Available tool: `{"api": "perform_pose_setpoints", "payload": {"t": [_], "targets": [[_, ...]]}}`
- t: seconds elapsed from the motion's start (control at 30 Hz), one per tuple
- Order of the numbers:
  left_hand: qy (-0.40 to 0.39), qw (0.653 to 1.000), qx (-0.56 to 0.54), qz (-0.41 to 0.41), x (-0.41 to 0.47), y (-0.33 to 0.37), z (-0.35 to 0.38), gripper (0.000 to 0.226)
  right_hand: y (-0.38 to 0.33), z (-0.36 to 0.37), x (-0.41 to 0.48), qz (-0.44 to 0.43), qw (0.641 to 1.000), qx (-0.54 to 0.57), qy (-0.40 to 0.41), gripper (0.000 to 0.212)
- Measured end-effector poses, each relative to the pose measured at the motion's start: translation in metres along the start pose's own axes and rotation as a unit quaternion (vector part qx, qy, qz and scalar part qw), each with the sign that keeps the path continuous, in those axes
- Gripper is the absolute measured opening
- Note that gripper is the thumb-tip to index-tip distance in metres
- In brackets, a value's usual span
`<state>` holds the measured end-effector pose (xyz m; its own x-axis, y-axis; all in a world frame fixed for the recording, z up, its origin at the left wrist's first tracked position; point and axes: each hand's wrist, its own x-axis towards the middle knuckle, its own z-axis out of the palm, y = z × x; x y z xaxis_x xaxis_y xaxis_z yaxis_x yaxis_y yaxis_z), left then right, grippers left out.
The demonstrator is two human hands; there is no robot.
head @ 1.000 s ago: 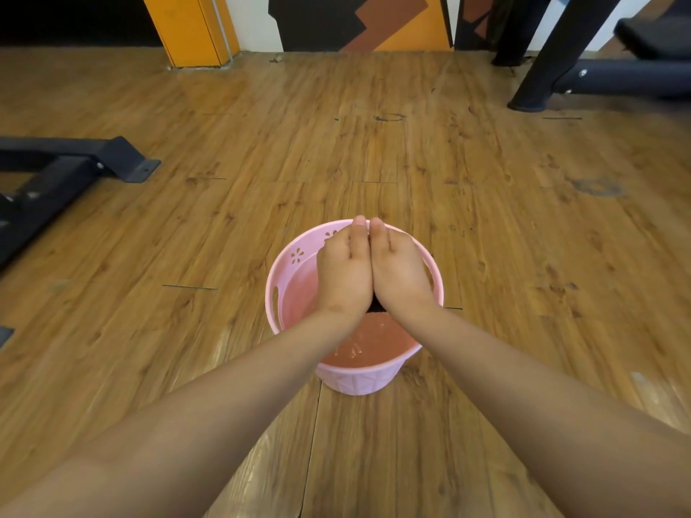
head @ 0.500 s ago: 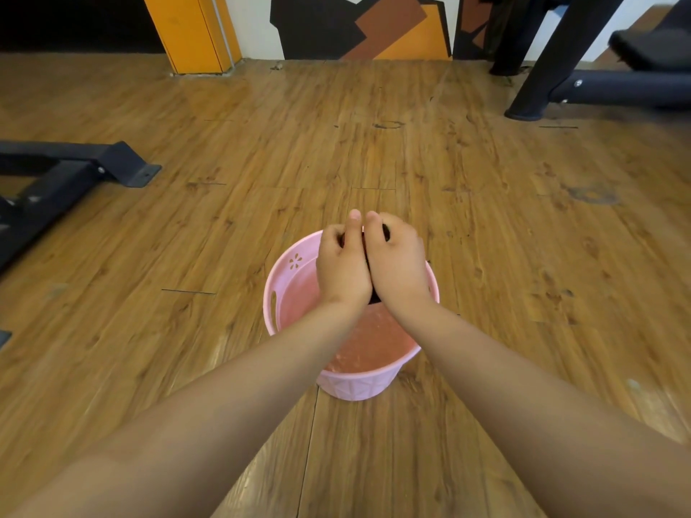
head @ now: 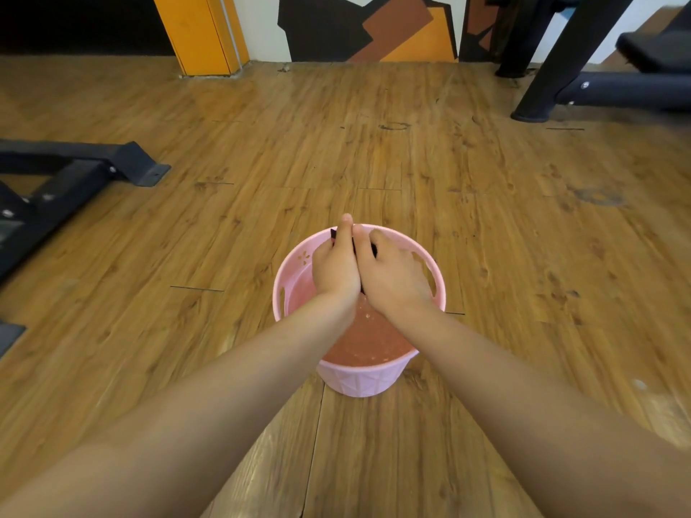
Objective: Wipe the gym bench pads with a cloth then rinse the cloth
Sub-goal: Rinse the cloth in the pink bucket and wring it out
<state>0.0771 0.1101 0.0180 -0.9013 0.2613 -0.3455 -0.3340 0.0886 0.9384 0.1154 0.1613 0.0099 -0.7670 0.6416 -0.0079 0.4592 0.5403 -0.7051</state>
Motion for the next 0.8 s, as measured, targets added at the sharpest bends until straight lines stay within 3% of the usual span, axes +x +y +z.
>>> {"api": "perform_pose_setpoints", "payload": {"t": [0.1,0.2,0.67,0.8], "targets": [[0.019,1.000,-0.001,0.014,0.000,-0.002,-0.003,0.047,-0.004,0.004,0.002,0.080,0.989,0.094,-0.084,0.062],[0.027,0.999,0.025,0.024,0.001,-0.004,-0.005,0.042,-0.003,0.011,0.004,0.110,0.981,0.119,-0.106,0.066],[0.008,0.995,0.075,0.059,0.009,-0.011,-0.006,0.043,0.004,0.009,0.001,0.010,0.999,0.023,-0.040,0.051],[-0.004,0.993,0.080,0.084,0.013,-0.014,-0.004,0.018,0.004,0.007,-0.002,-0.007,1.000,0.011,-0.024,0.038]]}}
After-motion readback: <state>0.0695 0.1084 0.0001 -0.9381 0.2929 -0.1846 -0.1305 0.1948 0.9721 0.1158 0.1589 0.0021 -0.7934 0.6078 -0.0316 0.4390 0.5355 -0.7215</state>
